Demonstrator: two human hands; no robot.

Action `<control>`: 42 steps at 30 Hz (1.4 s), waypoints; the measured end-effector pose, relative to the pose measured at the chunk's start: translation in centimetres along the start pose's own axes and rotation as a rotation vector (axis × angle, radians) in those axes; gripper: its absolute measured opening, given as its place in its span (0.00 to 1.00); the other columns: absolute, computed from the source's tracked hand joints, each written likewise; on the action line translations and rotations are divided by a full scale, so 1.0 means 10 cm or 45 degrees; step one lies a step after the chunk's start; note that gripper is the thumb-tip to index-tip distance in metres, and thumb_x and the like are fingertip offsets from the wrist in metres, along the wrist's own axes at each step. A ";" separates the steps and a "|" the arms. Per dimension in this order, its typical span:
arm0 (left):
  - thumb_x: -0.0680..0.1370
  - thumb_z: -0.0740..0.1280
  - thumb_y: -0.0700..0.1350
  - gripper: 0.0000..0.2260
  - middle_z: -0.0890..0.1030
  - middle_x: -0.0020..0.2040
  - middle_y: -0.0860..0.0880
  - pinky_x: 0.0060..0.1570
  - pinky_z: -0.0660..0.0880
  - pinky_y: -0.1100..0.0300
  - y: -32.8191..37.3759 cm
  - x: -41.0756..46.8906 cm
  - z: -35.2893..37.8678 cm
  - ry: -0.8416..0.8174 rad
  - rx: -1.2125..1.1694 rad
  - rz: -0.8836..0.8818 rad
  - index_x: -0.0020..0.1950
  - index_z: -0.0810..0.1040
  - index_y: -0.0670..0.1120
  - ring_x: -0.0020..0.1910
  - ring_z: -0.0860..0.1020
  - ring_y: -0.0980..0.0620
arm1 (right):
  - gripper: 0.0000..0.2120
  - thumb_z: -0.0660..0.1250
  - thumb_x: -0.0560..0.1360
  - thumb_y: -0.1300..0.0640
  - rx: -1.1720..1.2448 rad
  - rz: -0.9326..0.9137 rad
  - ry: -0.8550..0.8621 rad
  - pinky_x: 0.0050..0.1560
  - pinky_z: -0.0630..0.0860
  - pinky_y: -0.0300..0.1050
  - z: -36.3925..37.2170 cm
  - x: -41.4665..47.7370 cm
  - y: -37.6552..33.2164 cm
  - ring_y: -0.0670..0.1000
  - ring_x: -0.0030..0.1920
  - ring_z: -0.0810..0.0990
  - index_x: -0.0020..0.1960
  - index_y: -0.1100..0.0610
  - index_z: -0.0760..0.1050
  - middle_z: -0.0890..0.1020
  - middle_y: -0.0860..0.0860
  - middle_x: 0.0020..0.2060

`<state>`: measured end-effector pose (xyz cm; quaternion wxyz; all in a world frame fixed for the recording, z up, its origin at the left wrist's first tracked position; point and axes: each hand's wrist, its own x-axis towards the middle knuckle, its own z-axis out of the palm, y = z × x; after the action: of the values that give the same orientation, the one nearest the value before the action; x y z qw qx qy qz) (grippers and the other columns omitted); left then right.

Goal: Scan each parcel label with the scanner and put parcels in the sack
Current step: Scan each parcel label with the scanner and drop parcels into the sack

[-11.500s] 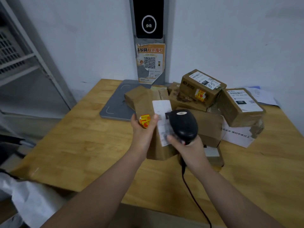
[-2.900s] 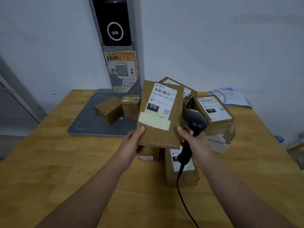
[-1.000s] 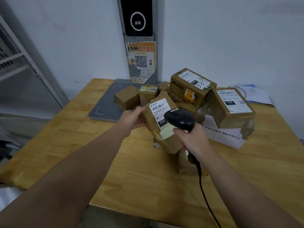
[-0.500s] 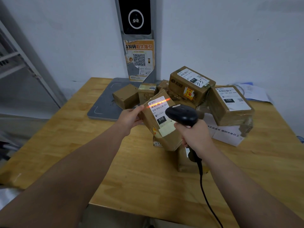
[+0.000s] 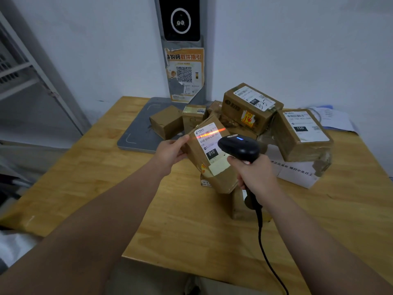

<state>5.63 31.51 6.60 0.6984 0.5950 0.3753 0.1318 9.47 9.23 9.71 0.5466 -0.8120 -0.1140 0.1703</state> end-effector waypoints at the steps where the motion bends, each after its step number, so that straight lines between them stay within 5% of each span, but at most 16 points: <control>1: 0.77 0.70 0.49 0.21 0.80 0.59 0.42 0.57 0.78 0.56 -0.02 -0.04 -0.02 0.011 -0.005 0.007 0.65 0.74 0.39 0.58 0.79 0.48 | 0.10 0.70 0.75 0.52 0.018 0.003 -0.016 0.29 0.72 0.39 0.01 -0.01 0.01 0.47 0.26 0.76 0.44 0.59 0.77 0.77 0.52 0.29; 6: 0.76 0.71 0.51 0.23 0.79 0.58 0.43 0.57 0.78 0.57 -0.15 -0.33 -0.23 0.116 -0.076 0.079 0.65 0.74 0.39 0.56 0.79 0.49 | 0.08 0.72 0.73 0.54 0.075 -0.033 -0.049 0.27 0.71 0.40 0.20 -0.11 0.02 0.46 0.23 0.75 0.42 0.59 0.78 0.77 0.51 0.27; 12: 0.76 0.71 0.50 0.11 0.82 0.51 0.46 0.55 0.79 0.58 -0.27 -0.87 -0.96 0.270 -0.227 0.171 0.50 0.78 0.43 0.53 0.81 0.50 | 0.12 0.72 0.72 0.52 0.080 -0.011 -0.161 0.29 0.73 0.41 0.75 -0.39 -0.06 0.46 0.22 0.75 0.39 0.60 0.77 0.78 0.53 0.27; 16: 0.76 0.71 0.50 0.16 0.82 0.52 0.47 0.50 0.79 0.61 -0.41 -1.24 -1.69 0.429 -0.163 0.273 0.58 0.77 0.41 0.52 0.81 0.51 | 0.13 0.72 0.73 0.55 0.080 -0.012 -0.329 0.33 0.75 0.45 1.35 -0.80 -0.13 0.49 0.24 0.75 0.33 0.60 0.76 0.76 0.54 0.24; 20: 0.75 0.72 0.50 0.17 0.82 0.51 0.47 0.49 0.79 0.62 -0.66 -1.71 -2.57 0.629 -0.008 0.366 0.59 0.77 0.42 0.52 0.81 0.49 | 0.12 0.72 0.73 0.56 0.141 0.004 -0.496 0.32 0.74 0.39 2.11 -1.30 -0.12 0.49 0.26 0.77 0.34 0.60 0.76 0.78 0.54 0.26; 26: 0.76 0.70 0.47 0.12 0.78 0.47 0.57 0.39 0.72 0.76 -0.69 -2.43 -3.96 0.809 0.361 0.553 0.58 0.74 0.48 0.42 0.77 0.69 | 0.10 0.76 0.70 0.58 0.172 -0.024 -0.487 0.30 0.69 0.36 3.40 -2.08 0.18 0.38 0.26 0.76 0.34 0.53 0.76 0.77 0.43 0.24; 31: 0.70 0.75 0.52 0.26 0.73 0.53 0.53 0.45 0.71 0.67 -1.01 -2.69 -4.75 0.715 0.873 0.450 0.64 0.71 0.48 0.49 0.74 0.57 | 0.19 0.76 0.70 0.58 -0.189 -0.033 -0.690 0.28 0.63 0.35 4.12 -2.44 0.62 0.44 0.28 0.72 0.30 0.53 0.67 0.72 0.44 0.22; 34: 0.68 0.75 0.57 0.30 0.69 0.53 0.54 0.49 0.69 0.63 -1.31 -2.73 -4.96 0.524 1.293 0.343 0.64 0.71 0.48 0.52 0.69 0.56 | 0.11 0.77 0.69 0.58 -0.368 -0.042 -0.694 0.40 0.74 0.43 4.36 -2.55 0.84 0.53 0.43 0.80 0.47 0.58 0.77 0.81 0.54 0.40; 37: 0.69 0.72 0.61 0.32 0.70 0.57 0.50 0.55 0.68 0.60 -1.60 -2.71 -5.13 0.429 1.617 0.266 0.67 0.70 0.46 0.56 0.69 0.52 | 0.22 0.76 0.69 0.56 -0.624 -0.052 -0.582 0.48 0.76 0.48 4.46 -2.57 0.96 0.57 0.53 0.79 0.61 0.57 0.74 0.80 0.55 0.52; 42: 0.73 0.69 0.59 0.30 0.69 0.63 0.45 0.59 0.70 0.54 -2.11 -2.67 -5.38 0.306 2.093 -0.215 0.67 0.65 0.45 0.62 0.69 0.45 | 0.19 0.65 0.73 0.66 -0.726 0.044 -0.492 0.43 0.70 0.45 4.45 -2.68 1.06 0.55 0.43 0.75 0.63 0.57 0.72 0.77 0.53 0.42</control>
<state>-54.80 48.66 -3.80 0.0045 0.8669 0.4670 -0.1743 -32.94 33.04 -11.33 0.2629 -0.8866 -0.2448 0.2914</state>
